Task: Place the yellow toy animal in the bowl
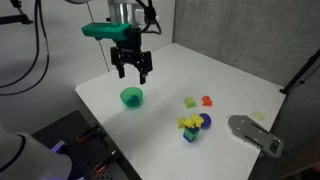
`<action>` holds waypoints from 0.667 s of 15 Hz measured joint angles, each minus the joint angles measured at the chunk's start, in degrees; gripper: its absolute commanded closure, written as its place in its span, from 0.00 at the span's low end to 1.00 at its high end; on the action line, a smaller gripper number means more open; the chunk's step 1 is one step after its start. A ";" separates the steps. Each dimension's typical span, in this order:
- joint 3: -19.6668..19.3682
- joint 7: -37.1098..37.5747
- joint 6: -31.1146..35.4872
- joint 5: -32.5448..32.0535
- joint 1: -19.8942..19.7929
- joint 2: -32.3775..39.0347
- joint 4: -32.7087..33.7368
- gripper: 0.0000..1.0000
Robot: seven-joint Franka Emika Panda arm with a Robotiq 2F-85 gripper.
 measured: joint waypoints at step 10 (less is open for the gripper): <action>0.03 2.10 4.24 1.39 1.01 2.15 0.98 0.00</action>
